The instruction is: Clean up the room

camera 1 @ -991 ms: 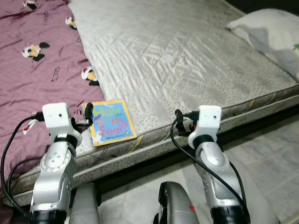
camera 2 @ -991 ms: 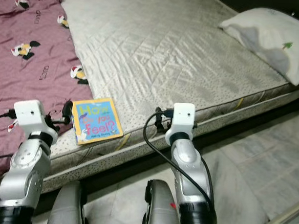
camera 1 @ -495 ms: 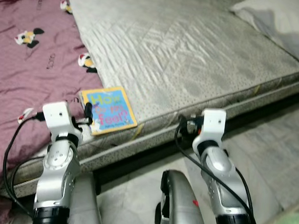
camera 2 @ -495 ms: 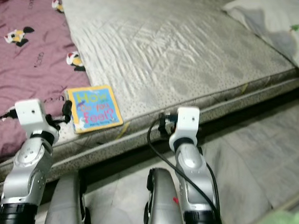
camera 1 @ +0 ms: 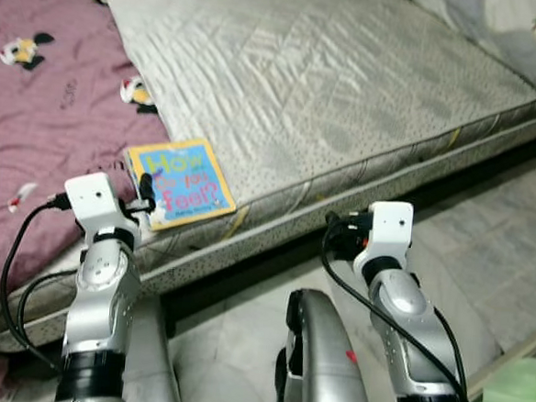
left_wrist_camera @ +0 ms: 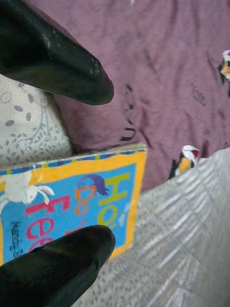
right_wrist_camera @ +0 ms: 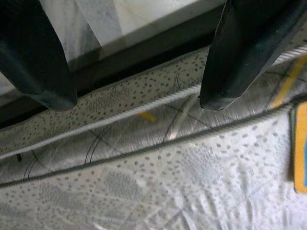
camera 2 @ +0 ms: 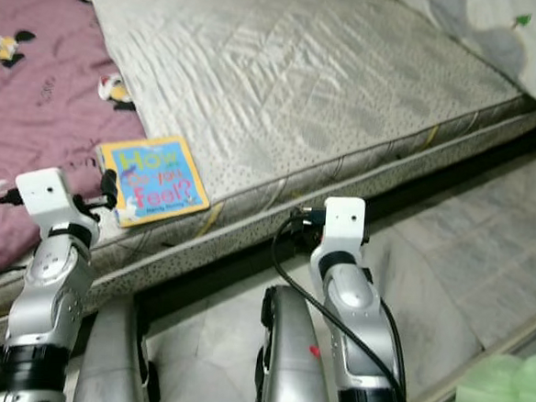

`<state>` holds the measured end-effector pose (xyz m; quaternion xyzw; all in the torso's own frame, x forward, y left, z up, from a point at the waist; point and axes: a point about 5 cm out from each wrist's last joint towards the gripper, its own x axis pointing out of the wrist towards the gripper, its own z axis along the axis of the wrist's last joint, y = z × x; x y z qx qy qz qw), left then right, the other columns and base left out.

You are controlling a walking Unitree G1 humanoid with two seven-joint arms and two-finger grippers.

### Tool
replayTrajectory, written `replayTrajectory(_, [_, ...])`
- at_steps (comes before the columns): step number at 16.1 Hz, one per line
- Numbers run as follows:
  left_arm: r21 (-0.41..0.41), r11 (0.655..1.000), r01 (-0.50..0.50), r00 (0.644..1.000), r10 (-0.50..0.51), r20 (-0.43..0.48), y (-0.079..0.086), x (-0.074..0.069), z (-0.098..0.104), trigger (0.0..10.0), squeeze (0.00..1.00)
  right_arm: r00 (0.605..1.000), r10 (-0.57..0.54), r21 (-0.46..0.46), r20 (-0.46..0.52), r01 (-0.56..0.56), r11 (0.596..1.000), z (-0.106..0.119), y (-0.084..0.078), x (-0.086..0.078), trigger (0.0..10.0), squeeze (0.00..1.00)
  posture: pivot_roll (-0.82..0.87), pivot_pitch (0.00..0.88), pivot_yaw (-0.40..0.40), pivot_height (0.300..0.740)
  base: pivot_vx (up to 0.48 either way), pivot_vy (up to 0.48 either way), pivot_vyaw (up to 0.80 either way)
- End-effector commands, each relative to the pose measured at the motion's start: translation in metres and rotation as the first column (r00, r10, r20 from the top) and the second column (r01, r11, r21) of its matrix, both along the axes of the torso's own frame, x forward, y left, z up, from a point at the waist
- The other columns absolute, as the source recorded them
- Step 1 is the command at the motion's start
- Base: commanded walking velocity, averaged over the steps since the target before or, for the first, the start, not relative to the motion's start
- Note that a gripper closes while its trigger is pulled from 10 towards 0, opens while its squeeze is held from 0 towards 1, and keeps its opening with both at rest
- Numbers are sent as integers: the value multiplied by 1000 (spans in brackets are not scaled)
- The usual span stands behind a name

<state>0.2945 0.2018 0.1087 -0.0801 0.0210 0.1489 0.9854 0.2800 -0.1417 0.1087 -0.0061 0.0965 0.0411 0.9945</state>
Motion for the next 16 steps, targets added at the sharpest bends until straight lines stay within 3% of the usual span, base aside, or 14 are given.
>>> replayTrajectory(1, [-3,1000,-16,1000,16,-15,5,0,-4,10000,0,1000,-2,-3,2,2,1000,3,-1,-1,10000,0,-110,176,-33,484,0,0,0])
replayTrajectory(3, [-5,999,-32,999,32,-6,8,4,-2,10000,0,1000,0,-6,1,0,1000,3,-1,-1,10000,0,-117,168,-37,464,0,0,0])
replayTrajectory(12, [-53,995,-79,997,79,-2,18,21,-7,10000,0,1000,-12,-34,13,13,999,6,-6,1,10000,0,-148,148,-39,464,0,0,0])
replayTrajectory(16, [-91,992,-84,996,83,-12,14,28,-12,10000,0,1000,-19,-54,14,20,998,6,-12,0,10000,0,-168,140,-42,464,0,0,0])
